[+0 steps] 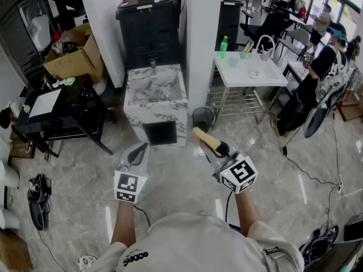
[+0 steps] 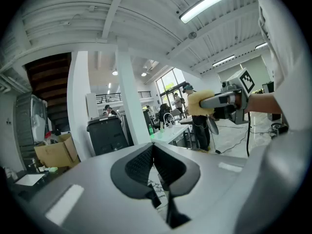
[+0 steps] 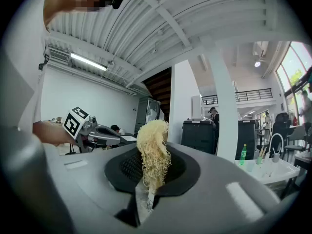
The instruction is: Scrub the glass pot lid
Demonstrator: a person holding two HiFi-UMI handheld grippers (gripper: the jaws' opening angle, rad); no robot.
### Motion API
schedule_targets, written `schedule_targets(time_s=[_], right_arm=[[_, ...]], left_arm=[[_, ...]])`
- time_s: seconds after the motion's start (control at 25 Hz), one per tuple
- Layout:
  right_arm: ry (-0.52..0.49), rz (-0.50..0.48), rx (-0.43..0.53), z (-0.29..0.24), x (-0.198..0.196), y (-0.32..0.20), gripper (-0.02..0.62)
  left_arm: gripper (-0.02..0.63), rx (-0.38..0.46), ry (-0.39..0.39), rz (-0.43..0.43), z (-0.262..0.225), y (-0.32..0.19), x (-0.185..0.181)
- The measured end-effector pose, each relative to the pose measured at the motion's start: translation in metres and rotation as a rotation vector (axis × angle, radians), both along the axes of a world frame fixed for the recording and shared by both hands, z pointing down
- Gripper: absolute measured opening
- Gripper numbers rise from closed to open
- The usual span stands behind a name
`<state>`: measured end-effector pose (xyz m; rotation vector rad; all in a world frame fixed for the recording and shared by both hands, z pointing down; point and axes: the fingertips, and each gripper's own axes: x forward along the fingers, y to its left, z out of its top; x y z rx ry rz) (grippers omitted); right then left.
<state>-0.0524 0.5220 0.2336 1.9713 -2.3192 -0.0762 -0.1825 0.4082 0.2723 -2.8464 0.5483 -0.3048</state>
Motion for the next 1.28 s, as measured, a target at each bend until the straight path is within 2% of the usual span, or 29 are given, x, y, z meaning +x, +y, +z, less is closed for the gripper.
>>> schedule_targets(time_s=[0.52, 0.8, 1.08, 1.28], right_arm=[[-0.004, -0.012, 0.016, -0.007, 0.033, -0.007, 0.046], [-0.022, -0.051, 0.036, -0.017, 0.068, -0.006, 0.048], [-0.017, -0.070, 0.002, -0.008, 0.108, 0.000, 0.049], [-0.008, -0.083, -0.007, -0.005, 0.117, -0.010, 0.049]], left_arm=[[0.009, 0.019, 0.001, -0.006, -0.008, -0.004, 0.035], [0.009, 0.028, 0.014, -0.043, -0.014, 0.001, 0.067], [0.009, 0.025, 0.042, -0.111, -0.013, 0.008, 0.091], [0.009, 0.022, 0.040, -0.133, -0.010, 0.003, 0.101]])
